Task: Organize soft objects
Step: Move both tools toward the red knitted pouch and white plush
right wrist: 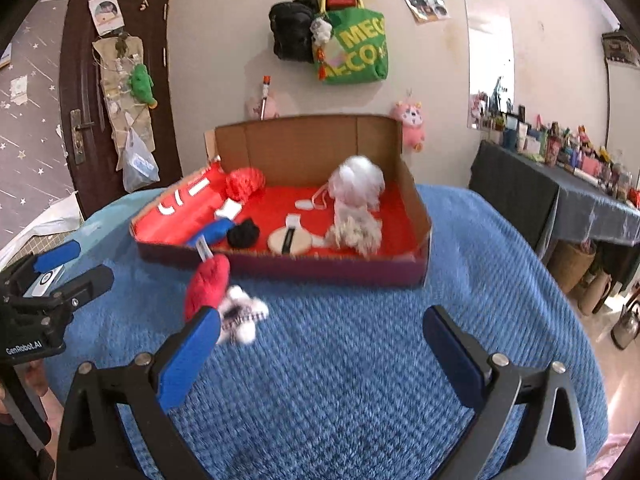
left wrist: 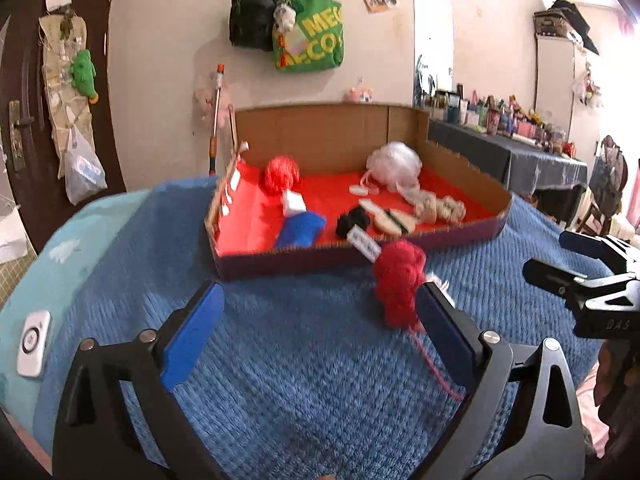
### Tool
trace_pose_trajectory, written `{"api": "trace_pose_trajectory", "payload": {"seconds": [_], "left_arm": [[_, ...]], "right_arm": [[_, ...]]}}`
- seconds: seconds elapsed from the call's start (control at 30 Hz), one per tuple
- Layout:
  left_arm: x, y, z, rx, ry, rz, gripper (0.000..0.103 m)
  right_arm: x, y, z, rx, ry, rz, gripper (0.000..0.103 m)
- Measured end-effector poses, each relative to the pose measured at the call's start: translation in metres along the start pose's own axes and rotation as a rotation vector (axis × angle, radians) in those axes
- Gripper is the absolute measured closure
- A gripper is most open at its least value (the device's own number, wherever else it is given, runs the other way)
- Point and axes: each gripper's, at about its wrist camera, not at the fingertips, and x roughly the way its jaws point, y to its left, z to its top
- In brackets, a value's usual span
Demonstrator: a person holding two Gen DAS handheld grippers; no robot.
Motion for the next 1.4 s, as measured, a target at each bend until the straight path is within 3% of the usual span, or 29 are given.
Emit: {"api": "trace_pose_trajectory", "payload": {"seconds": [0.23, 0.57, 0.87, 0.93, 1.0, 1.03, 1.1, 1.2, 1.4], "left_arm": [[0.022, -0.007, -0.006, -0.014, 0.08, -0.054, 0.005], [0.071, -0.026, 0.018, 0.014, 0.205, -0.169, 0.005], [0.107, -0.032, 0.018, 0.044, 0.292, -0.178, 0.007], [0.105, -0.026, 0.019, 0.063, 0.265, -0.142, 0.015], [0.104, -0.019, 0.02, 0.069, 0.255, -0.131, 0.03], [0.103, -0.014, 0.021, 0.062, 0.257, -0.153, 0.033], [0.102, -0.005, 0.022, 0.038, 0.266, -0.226, 0.054], [0.101, -0.003, 0.022, 0.037, 0.281, -0.305, 0.071], [0.09, -0.001, 0.023, 0.059, 0.256, -0.319, 0.074]], "right_arm": [[0.013, -0.012, -0.009, 0.03, 0.045, 0.001, 0.0], [0.024, -0.034, 0.003, 0.055, 0.07, 0.017, 0.0], [0.036, -0.049, 0.007, 0.096, 0.096, 0.035, 0.0], [0.039, -0.048, 0.007, 0.095, 0.103, 0.037, 0.0], [0.041, -0.046, 0.008, 0.092, 0.105, 0.042, 0.0], [0.042, -0.045, 0.008, 0.09, 0.105, 0.042, 0.0], [0.044, -0.042, 0.009, 0.084, 0.107, 0.046, 0.0], [0.047, -0.037, 0.01, 0.08, 0.108, 0.054, 0.0], [0.049, -0.029, 0.011, 0.07, 0.107, 0.063, 0.0]]}}
